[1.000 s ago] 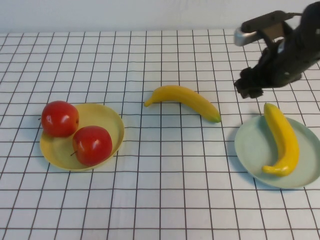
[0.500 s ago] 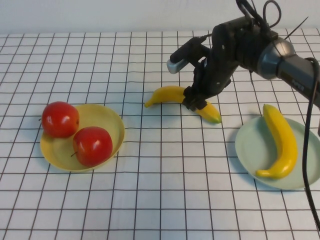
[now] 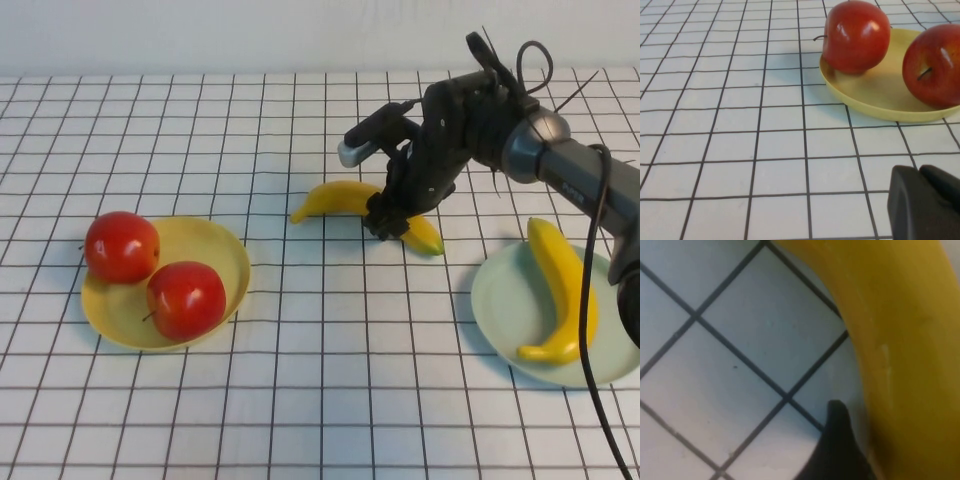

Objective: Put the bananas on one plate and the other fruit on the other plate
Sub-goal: Put another type of fruit in the right plate

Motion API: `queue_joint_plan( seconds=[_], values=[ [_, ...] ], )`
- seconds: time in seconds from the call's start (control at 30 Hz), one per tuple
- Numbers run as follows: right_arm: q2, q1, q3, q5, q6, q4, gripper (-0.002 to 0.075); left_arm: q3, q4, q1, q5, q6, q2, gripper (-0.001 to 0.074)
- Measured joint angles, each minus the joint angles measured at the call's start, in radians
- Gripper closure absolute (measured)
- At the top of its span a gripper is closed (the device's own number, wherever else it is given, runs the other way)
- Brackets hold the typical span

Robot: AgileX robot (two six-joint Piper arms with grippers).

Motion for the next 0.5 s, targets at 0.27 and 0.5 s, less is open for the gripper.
queue_joint_plan(
  seconds=[0.27, 0.5],
  values=[
    [-0.014, 0.000, 0.000, 0.020, 0.114, -0.011, 0.0414, 0.000, 0.000, 0.000, 0.000, 0.000, 0.000, 0.0738],
    [-0.164, 0.000, 0.015, 0.157, 0.248, -0.083, 0.0414, 0.000, 0.000, 0.000, 0.000, 0.000, 0.000, 0.0738]
  ],
)
